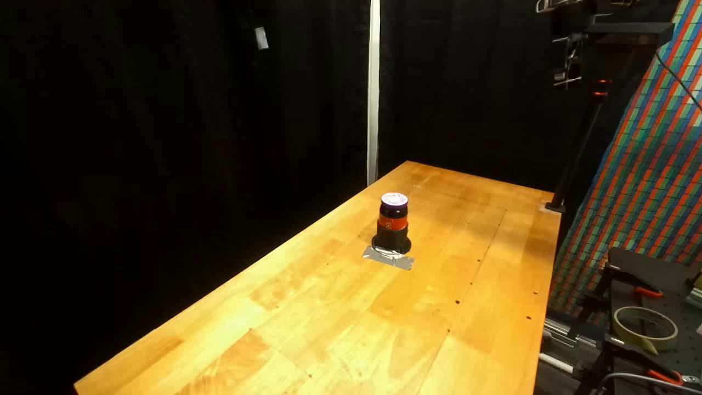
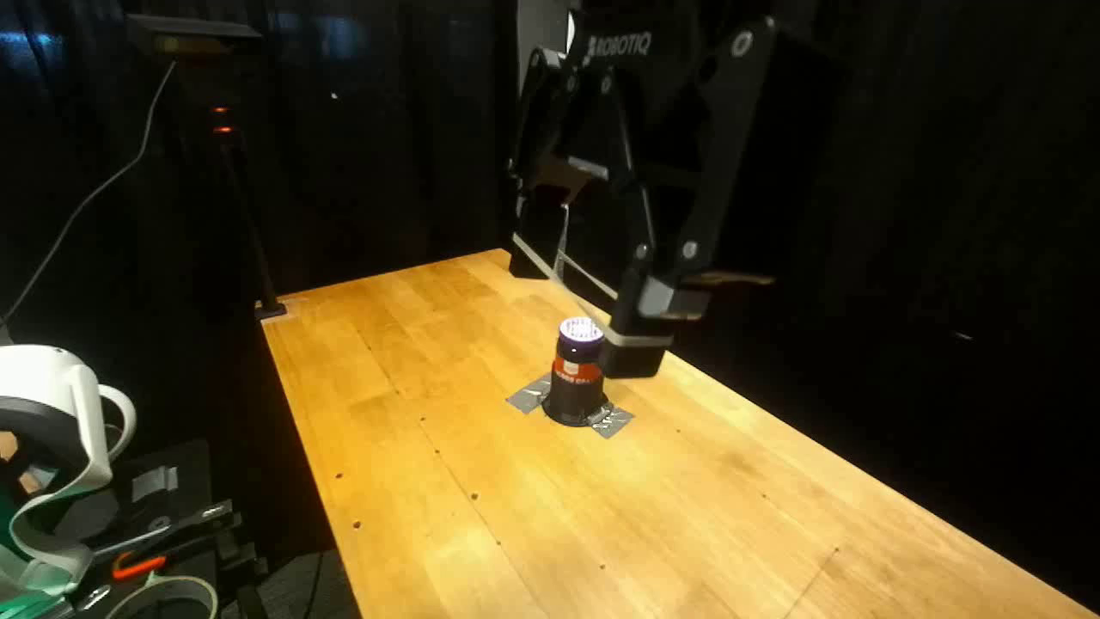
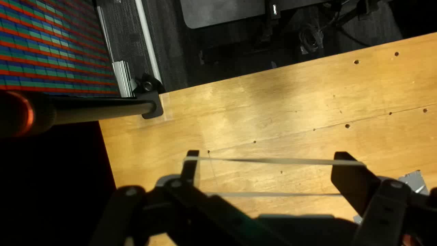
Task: Put the elastic around the bottle on the table
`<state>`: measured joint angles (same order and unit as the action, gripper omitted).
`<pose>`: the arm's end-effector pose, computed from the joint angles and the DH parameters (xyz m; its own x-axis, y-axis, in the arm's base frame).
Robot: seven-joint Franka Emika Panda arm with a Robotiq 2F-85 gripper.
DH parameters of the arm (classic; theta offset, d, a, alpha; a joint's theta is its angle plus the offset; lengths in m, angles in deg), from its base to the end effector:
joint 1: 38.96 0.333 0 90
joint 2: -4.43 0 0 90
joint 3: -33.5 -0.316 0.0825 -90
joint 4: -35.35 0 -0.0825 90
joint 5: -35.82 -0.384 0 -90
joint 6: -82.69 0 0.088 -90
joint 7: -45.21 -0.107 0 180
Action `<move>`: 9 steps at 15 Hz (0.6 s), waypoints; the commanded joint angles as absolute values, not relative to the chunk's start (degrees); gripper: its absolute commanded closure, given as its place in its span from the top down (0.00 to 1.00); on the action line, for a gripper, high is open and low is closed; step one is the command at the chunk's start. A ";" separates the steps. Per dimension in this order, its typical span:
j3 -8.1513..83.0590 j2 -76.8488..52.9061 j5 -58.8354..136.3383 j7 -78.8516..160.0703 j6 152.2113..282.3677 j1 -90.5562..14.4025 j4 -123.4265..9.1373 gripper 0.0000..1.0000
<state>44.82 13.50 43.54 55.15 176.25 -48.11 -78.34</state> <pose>0.4534 -0.1886 0.5180 0.9648 -0.1593 -0.2092 -0.1491 -0.9868 0.0640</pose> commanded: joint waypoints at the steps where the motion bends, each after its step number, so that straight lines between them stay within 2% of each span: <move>1: 44.70 13.48 43.51 55.19 176.18 -48.27 -78.07 1.00; 9: 44.09 12.16 43.20 55.73 174.97 -47.57 -76.16 1.00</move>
